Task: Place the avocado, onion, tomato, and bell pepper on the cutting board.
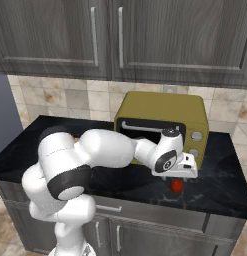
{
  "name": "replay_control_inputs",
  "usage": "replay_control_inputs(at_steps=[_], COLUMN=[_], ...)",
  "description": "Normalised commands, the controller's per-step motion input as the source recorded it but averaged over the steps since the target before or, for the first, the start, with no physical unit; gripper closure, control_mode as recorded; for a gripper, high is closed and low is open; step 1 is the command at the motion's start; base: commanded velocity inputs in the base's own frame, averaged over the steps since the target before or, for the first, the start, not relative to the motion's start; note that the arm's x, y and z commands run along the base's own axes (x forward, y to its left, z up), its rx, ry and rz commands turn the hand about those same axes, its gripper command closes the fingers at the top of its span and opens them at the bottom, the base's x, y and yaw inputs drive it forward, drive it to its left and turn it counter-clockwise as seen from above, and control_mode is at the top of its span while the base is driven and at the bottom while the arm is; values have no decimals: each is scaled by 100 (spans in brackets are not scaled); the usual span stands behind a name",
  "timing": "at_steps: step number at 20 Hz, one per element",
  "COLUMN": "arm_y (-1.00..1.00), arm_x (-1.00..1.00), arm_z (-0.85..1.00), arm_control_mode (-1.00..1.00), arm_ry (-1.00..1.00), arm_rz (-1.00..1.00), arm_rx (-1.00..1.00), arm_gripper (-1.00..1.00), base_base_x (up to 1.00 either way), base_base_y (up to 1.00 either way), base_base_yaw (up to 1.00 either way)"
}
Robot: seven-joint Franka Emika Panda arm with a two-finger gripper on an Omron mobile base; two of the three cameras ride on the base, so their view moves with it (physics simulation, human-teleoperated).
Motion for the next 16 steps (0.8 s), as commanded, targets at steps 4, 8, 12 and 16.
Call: replay_control_inputs(at_steps=[4,8,12,16], arm_y=[-12,-5,0,0], arm_x=[0,0,2,1], arm_z=[-32,-35,-43,-36], arm_control_mode=[-100,-100,-100,-100], arm_ry=[1,1,5,3], arm_rz=[0,0,0,0], arm_rx=[0,0,0,0], arm_gripper=[-100,-100,-100,100], base_base_x=[0,0,0,0], base_base_y=[0,0,0,0], base_base_yaw=[0,0,0,0])
